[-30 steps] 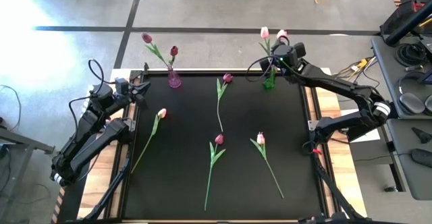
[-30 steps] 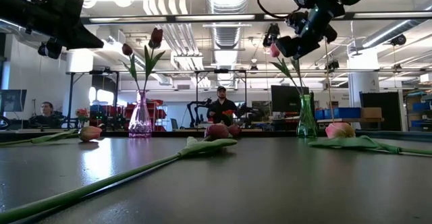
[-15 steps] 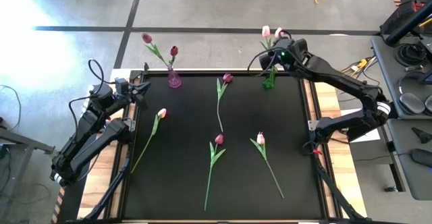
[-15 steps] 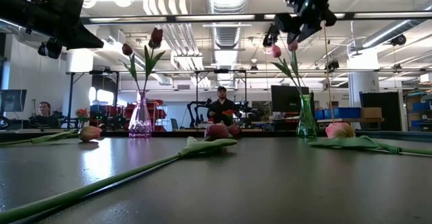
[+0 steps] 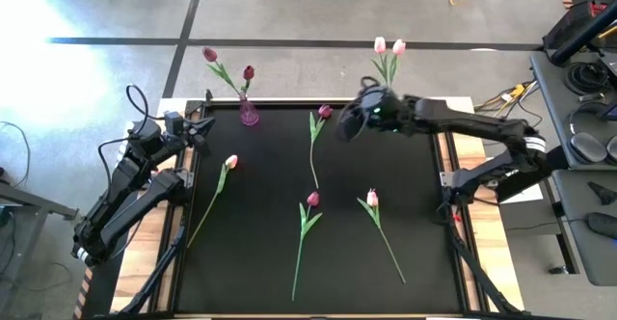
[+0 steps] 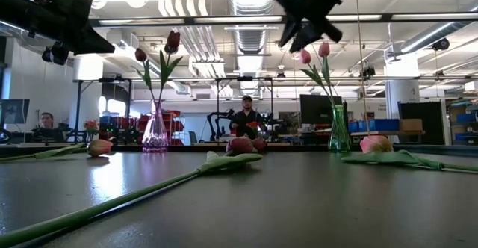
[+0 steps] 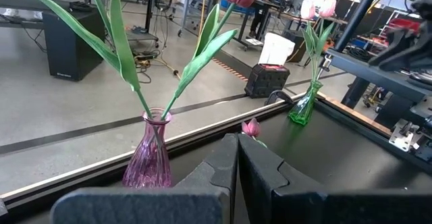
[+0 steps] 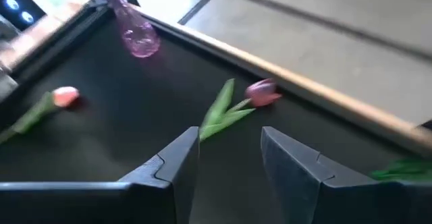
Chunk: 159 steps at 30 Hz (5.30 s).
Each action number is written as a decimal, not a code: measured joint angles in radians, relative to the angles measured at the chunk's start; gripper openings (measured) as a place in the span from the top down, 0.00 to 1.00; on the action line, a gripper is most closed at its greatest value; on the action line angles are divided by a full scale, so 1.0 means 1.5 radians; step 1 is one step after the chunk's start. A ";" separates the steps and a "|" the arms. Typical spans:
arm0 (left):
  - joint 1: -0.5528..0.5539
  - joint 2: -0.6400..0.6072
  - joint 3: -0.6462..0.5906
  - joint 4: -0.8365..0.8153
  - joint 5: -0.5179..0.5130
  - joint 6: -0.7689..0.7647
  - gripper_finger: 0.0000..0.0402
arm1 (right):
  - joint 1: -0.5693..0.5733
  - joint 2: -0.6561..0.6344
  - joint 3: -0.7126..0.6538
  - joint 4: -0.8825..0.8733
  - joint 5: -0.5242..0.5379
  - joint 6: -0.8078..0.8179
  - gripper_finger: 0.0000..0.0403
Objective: Sort flowers into vase by color
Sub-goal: Put the top red flower into the purple vase
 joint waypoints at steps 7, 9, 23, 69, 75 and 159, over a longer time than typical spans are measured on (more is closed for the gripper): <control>0.000 0.000 -0.001 0.004 0.000 0.000 1.00 | 0.002 0.142 0.013 0.068 -0.015 0.184 0.60; 0.000 -0.001 -0.001 0.005 0.001 0.000 1.00 | -0.001 0.186 0.029 0.072 -0.017 0.224 0.57; 0.000 -0.008 -0.001 0.005 0.001 0.000 1.00 | -0.018 0.440 0.135 0.072 -0.056 0.325 0.52; 0.000 -0.015 -0.001 0.004 0.012 0.000 1.00 | -0.026 0.384 0.196 -0.088 -0.120 0.026 0.98; 0.000 -0.015 -0.001 0.004 0.013 0.000 1.00 | -0.026 0.256 0.196 -0.040 -0.109 -0.105 0.98; 0.000 -0.014 -0.001 -0.016 -0.048 0.017 1.00 | -0.335 -0.053 -0.557 1.047 0.092 -0.281 0.98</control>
